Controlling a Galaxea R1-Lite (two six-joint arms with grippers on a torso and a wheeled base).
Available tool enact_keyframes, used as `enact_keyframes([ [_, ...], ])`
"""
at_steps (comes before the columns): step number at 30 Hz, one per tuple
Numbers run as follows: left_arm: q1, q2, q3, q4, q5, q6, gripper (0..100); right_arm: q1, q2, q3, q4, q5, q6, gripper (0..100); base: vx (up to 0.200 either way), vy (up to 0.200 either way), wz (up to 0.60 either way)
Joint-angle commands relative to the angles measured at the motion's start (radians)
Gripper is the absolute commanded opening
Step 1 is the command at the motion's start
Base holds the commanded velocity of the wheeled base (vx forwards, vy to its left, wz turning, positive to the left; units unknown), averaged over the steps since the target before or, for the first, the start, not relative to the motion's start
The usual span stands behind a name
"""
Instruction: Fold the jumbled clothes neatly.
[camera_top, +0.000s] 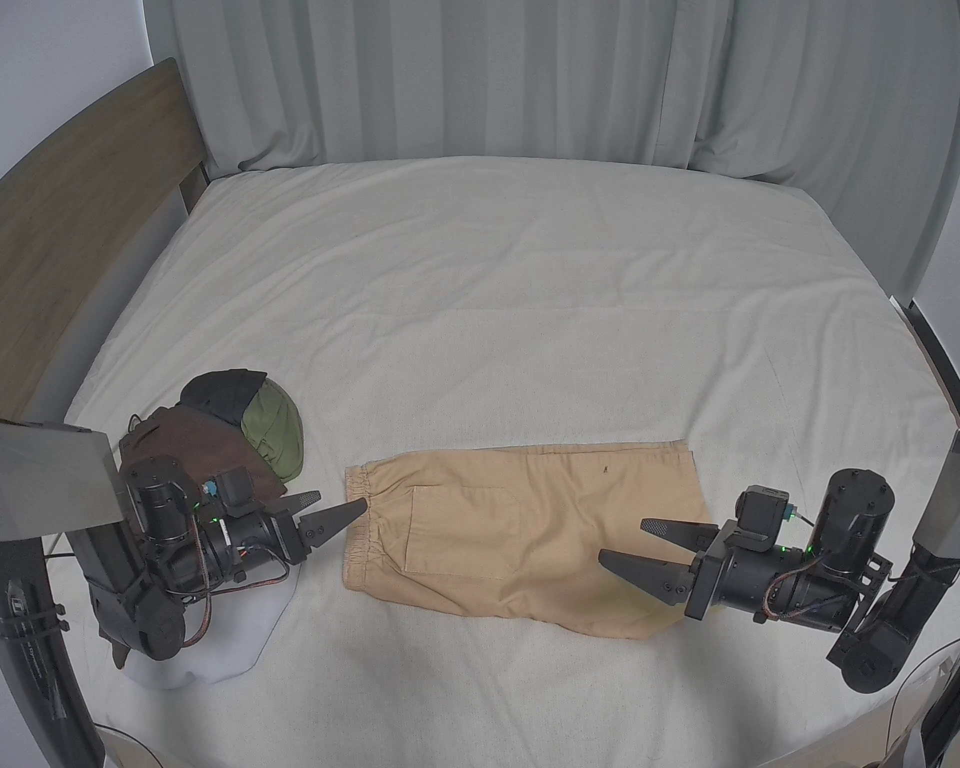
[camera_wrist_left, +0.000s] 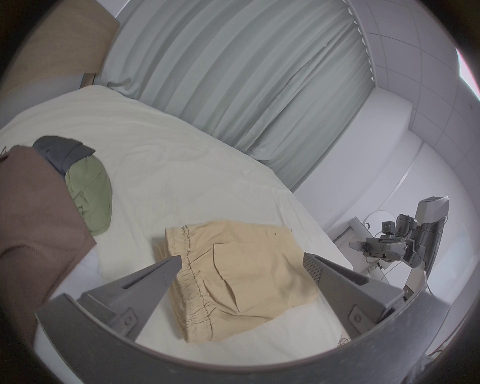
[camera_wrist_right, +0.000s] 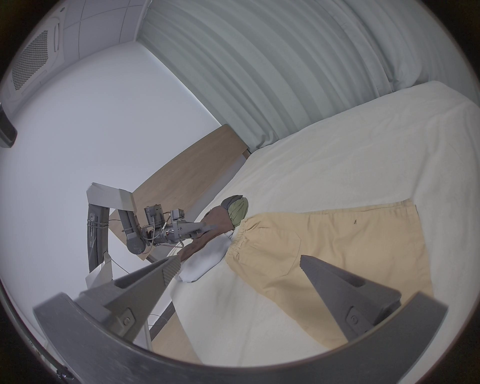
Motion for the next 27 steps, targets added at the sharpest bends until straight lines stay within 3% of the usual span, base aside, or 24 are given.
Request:
enact_keyframes([
  [1, 0.003, 0.062, -0.013, -0.001, 0.001, -0.018, 100, -0.003, -0.004, 0.000, -0.002, 0.000, 0.000, 100, 0.000, 0.000, 0.00],
  [17, 0.022, 0.209, -0.071, -0.001, 0.009, -0.032, 100, -0.014, 0.013, 0.002, -0.002, -0.005, -0.002, 100, 0.000, 0.000, 0.00],
  [27, 0.020, 0.275, -0.106, -0.001, 0.067, -0.087, 100, -0.023, 0.020, 0.003, -0.002, -0.005, -0.002, 100, 0.000, 0.000, 0.00],
])
